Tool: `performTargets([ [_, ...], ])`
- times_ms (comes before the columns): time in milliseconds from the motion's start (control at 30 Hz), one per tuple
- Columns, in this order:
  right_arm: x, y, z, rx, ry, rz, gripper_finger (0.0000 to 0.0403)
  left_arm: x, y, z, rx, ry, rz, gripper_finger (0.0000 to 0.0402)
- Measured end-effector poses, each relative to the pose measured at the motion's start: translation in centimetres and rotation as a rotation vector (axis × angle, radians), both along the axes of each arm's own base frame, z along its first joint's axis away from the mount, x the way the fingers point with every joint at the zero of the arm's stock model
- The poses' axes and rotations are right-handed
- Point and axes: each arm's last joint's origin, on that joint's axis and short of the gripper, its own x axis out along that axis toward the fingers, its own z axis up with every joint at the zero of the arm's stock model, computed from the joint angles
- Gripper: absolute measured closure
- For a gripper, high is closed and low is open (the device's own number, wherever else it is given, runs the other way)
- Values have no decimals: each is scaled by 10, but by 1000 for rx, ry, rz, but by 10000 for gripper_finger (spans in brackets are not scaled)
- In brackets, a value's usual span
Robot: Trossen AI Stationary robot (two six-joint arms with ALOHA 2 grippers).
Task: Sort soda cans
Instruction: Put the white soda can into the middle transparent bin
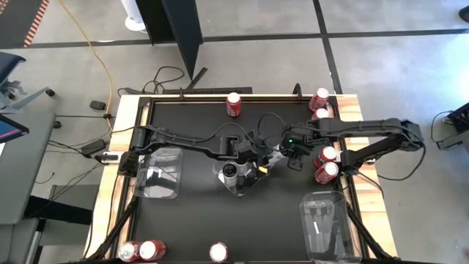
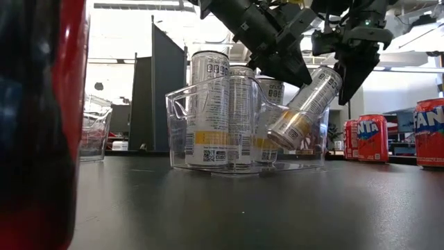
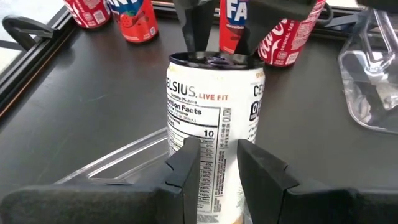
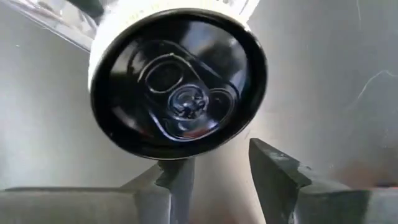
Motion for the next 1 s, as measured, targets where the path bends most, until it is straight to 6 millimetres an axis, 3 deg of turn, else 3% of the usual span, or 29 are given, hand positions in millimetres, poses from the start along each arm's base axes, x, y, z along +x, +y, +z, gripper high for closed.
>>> performTargets([
  [500, 4, 15, 9, -28, -111, 121, 242, 0, -1, 3, 7, 2, -9, 299],
  [1000, 5, 15, 14, -51, -123, 157, 242, 1, -1, 11, 8, 6, -13, 299],
])
